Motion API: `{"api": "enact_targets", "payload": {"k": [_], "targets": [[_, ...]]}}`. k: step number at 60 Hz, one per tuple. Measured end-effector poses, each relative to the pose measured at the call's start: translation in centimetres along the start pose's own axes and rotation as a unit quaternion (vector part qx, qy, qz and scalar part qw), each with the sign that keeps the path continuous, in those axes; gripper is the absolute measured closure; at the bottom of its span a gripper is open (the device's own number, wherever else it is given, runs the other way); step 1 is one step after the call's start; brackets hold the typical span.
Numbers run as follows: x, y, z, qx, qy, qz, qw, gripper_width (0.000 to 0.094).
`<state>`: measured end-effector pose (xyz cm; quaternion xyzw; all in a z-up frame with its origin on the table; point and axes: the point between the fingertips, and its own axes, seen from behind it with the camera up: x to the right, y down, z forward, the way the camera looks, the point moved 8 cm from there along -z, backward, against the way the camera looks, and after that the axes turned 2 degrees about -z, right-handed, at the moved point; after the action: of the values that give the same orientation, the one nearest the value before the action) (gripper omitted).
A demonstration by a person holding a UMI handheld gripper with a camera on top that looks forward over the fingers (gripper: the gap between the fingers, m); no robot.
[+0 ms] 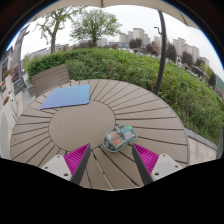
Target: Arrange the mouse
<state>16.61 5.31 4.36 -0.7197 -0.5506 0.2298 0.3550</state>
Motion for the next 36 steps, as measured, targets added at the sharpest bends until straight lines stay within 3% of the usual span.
{"api": "enact_targets", "payload": {"k": [36], "targets": [[-0.9, -4.0, 6.3, 0.008, -0.011, -0.012, 1.000, 0.0098]]}}
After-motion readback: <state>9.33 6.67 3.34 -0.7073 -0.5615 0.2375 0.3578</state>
